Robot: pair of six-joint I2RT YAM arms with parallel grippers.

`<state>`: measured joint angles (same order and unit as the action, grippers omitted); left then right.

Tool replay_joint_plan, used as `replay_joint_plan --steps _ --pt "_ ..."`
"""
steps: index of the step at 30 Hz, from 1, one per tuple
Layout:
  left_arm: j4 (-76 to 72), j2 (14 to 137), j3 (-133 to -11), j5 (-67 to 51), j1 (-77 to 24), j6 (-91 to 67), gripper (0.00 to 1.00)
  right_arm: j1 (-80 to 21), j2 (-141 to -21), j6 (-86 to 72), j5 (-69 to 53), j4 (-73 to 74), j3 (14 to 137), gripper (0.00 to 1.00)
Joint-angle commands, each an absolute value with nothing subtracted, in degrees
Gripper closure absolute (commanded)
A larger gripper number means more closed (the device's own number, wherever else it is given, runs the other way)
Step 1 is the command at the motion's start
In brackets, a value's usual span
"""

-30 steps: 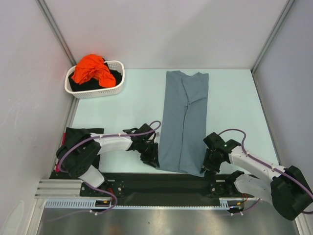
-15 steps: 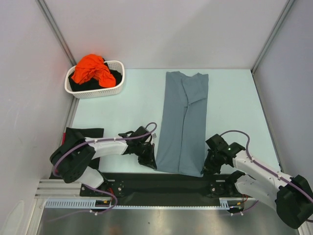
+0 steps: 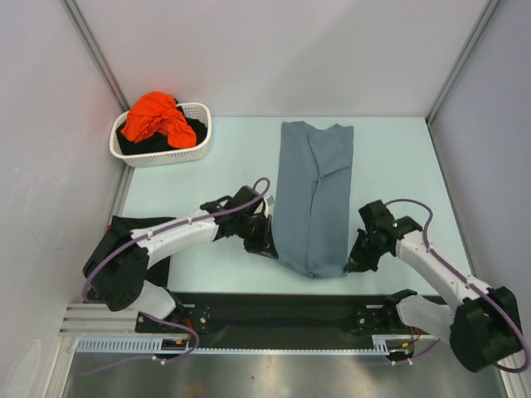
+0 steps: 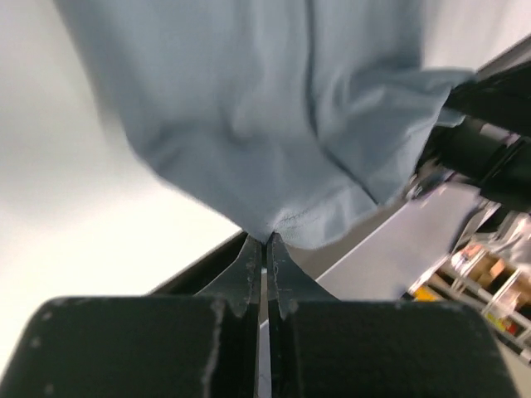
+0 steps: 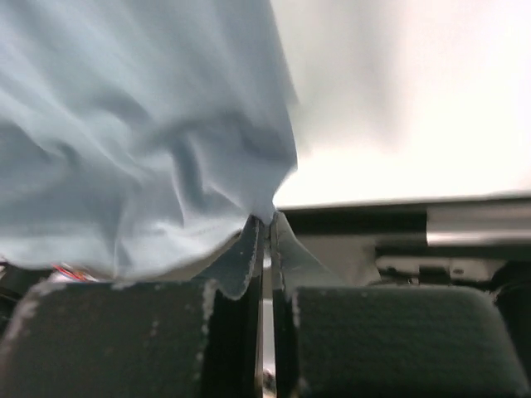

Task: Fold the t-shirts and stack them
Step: Fold the tshirt

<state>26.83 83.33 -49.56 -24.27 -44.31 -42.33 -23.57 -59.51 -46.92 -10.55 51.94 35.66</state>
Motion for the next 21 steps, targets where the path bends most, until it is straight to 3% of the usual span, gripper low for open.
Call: replay_joint_plan --steps 1,12,21 --pt "28.6 88.7 -58.2 -24.7 -40.5 -41.3 1.0 -14.6 -66.4 -35.6 -12.4 51.5 43.1 1.0" --pt "30.6 110.9 -86.9 -28.9 -29.4 -41.6 1.0 -3.3 -97.6 -20.0 -17.0 48.8 71.9 1.0" --pt "28.8 119.4 -94.5 -32.5 -23.8 -41.8 1.0 -1.8 -109.5 -18.7 -19.5 49.0 84.8 1.0"
